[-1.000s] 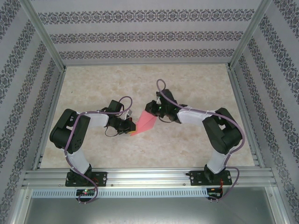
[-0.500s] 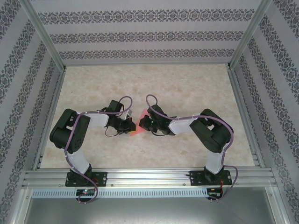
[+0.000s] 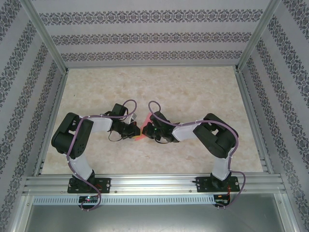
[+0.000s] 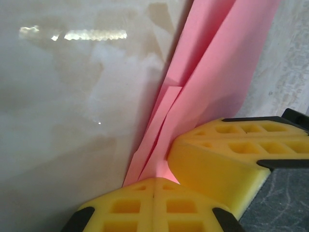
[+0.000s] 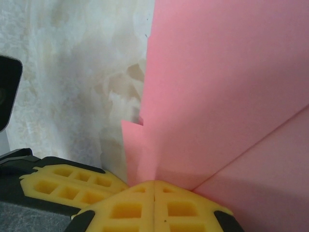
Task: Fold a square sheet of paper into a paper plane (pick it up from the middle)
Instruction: Fourth fold the wing at the center of the table.
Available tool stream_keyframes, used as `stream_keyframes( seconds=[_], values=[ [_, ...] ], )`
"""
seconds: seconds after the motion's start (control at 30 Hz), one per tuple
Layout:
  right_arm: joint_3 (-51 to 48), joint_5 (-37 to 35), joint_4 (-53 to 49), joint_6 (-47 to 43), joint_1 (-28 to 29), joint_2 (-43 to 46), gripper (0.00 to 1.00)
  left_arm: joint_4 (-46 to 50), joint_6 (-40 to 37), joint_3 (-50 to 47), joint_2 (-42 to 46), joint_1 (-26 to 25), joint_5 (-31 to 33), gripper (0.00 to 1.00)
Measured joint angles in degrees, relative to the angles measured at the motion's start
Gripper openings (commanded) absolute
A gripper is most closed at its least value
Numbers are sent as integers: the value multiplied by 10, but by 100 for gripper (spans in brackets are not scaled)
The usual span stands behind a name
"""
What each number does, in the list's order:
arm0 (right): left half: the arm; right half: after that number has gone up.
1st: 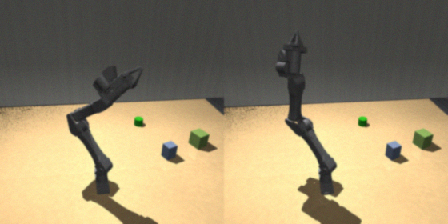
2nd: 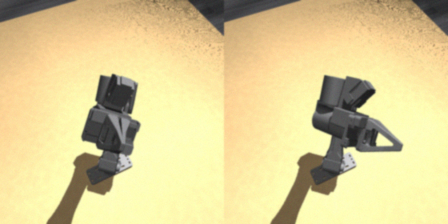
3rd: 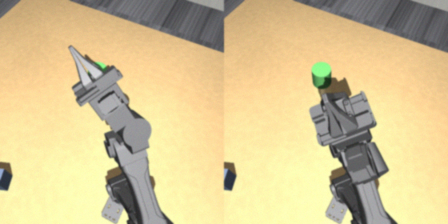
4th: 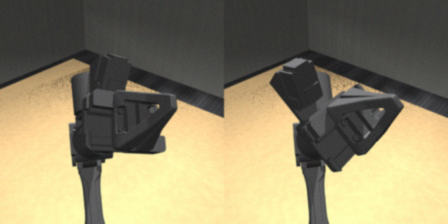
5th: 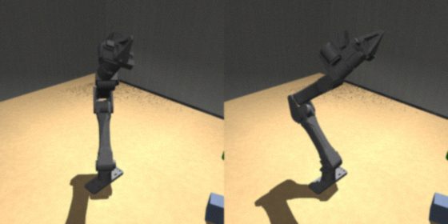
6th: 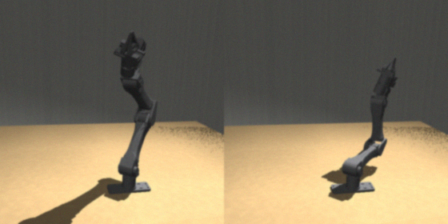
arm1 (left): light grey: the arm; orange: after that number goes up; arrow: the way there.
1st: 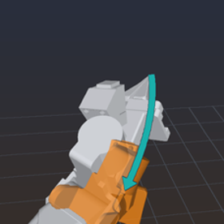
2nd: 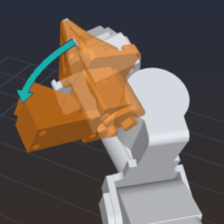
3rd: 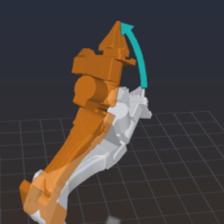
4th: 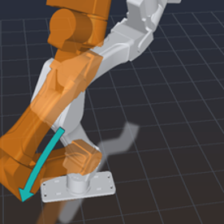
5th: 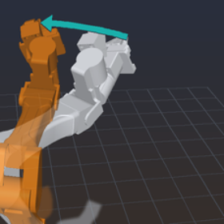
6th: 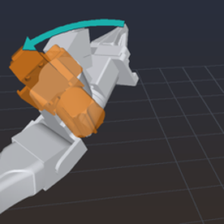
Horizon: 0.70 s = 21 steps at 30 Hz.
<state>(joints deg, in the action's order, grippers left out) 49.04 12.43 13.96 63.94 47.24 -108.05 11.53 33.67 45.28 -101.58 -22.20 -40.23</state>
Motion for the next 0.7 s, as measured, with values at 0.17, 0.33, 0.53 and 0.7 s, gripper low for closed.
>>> stream_keyframes(
  seconds=[0.17, 0.33, 0.53, 0.7],
  values=[
    [7, -3, -13, 5, -2, 0, 4, 0, 0, 0, 0, 0, 0, 0],
    [18, 1, -30, 0, -12, -2, 5, 0, 0, -1, 0, 0, 0, 0],
    [19, 3, -27, -21, -56, -4, 7, -2, 0, -2, 0, 0, 0, 0],
    [18, 8, -12, -37, -94, -9, 8, -3, 0, -4, 0, 0, 0, 0]
  ],
)
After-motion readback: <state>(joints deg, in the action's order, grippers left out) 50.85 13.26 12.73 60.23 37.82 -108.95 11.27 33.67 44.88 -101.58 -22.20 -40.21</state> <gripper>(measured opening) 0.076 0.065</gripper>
